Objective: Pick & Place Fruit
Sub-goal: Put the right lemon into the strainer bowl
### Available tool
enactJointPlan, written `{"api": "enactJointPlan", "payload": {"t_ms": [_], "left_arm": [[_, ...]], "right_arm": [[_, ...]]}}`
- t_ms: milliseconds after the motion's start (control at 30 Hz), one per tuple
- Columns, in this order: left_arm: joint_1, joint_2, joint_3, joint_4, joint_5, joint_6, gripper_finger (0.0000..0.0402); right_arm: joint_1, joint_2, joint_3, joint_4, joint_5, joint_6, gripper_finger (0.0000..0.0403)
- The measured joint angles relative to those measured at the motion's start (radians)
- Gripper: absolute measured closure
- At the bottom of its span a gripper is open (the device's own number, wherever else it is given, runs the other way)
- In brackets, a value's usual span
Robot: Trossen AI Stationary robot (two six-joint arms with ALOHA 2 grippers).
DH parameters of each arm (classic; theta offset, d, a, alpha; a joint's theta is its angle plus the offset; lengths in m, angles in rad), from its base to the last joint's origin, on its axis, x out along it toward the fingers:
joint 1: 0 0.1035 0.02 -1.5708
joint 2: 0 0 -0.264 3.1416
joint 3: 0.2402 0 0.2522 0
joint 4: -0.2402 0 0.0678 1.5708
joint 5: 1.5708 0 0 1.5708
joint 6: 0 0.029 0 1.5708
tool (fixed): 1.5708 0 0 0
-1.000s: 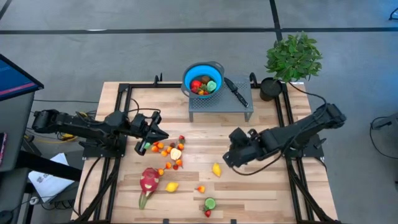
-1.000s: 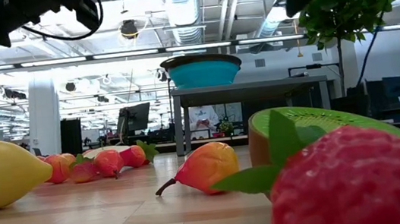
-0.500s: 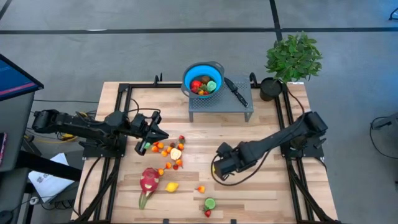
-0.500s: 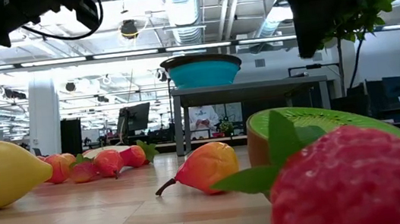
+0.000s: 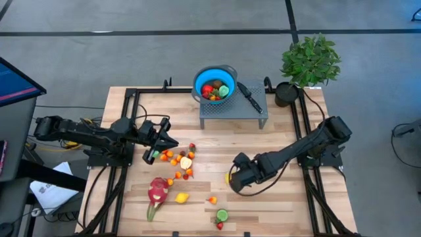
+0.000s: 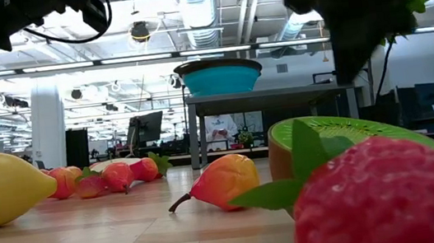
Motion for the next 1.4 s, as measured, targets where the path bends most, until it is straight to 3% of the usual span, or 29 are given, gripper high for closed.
{"api": "enactJointPlan", "payload": {"t_ms": [200, 1000, 1400], "left_arm": [[0.0, 0.0, 0.0, 0.0, 0.0, 0.0, 0.0376], [0.0, 0.0, 0.0, 0.0, 0.0, 0.0, 0.0376], [0.0, 0.0, 0.0, 0.0, 0.0, 0.0, 0.0376]], "right_arm": [[-0.002, -0.09, -0.165, 0.243, 0.011, 0.092, 0.0403], [-0.013, -0.142, -0.167, 0.243, 0.008, -0.09, 0.0403], [-0.013, -0.142, -0.167, 0.243, 0.006, -0.092, 0.0403]]}}
